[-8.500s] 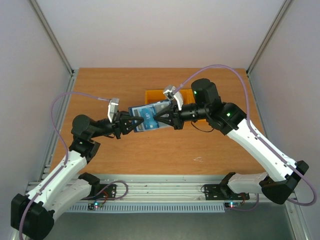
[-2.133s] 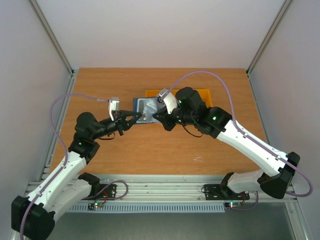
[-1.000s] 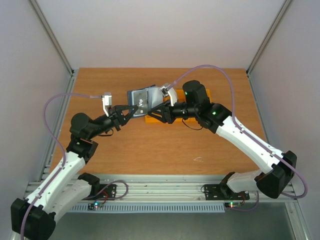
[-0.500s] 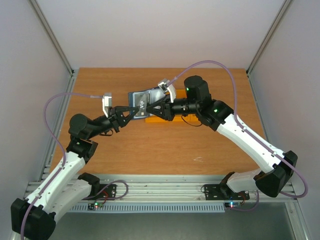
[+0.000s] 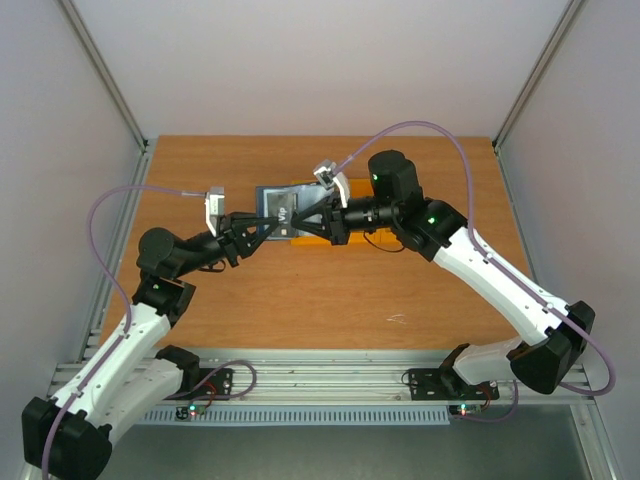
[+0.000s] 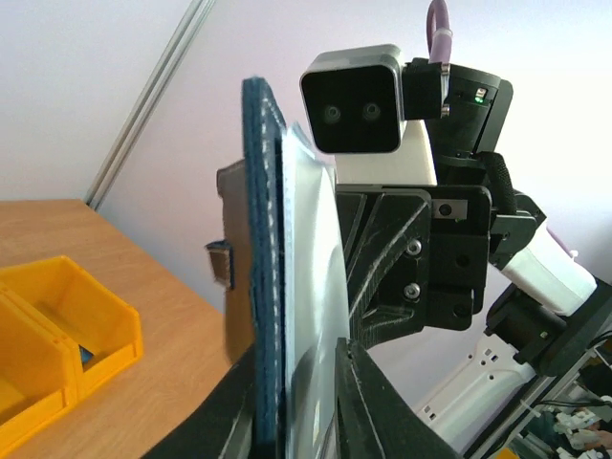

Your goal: Take the credit cards out of the card holder

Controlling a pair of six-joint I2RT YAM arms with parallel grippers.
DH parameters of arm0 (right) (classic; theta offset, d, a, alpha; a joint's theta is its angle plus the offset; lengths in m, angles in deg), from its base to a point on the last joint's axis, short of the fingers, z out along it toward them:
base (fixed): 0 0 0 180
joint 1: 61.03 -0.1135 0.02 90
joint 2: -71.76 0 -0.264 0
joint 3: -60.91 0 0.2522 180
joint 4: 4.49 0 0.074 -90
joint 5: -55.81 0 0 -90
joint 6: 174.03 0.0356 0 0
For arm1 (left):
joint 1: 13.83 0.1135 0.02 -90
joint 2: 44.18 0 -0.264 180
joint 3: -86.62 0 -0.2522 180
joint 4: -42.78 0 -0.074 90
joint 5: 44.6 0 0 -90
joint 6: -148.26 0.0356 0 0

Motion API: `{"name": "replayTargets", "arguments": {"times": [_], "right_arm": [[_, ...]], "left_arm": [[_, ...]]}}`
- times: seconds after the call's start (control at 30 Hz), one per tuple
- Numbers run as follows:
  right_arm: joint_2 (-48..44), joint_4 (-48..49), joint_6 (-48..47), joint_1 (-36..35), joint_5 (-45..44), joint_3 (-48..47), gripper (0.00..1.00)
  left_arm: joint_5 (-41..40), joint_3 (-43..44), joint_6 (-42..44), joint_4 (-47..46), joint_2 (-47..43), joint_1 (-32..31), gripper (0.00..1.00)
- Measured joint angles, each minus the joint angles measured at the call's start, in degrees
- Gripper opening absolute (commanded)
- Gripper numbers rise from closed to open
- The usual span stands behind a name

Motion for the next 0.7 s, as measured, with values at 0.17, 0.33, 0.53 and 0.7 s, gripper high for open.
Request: {"name": "replayTargets", "arguments": {"times": [0.17,0.33,0.53,0.7], "right_arm": [[-1.0,-5.1,-3.1,0.0,0.0,0.0,0.01],[-1.9,-11.2,-6.0,0.3,-0.5,-0.9,0.01],[-2.8,-14.8,-7.9,0.7,-1.7,-1.9,0.01],[-4.6,-17.1,-8.4,2.1,-3.1,-1.9,0.01]], "left_arm": [[0.2,0.0,0.1,0.8,0.0,0.0,0.15],[0.2,0.0,0.4,1.1,0.0,0.0,0.01],[0.5,0.0,1.1,1.5,0.0,-0.2,0.00],[0.4,0.0,1.3,1.5,0.0,-0.3,0.00]]}}
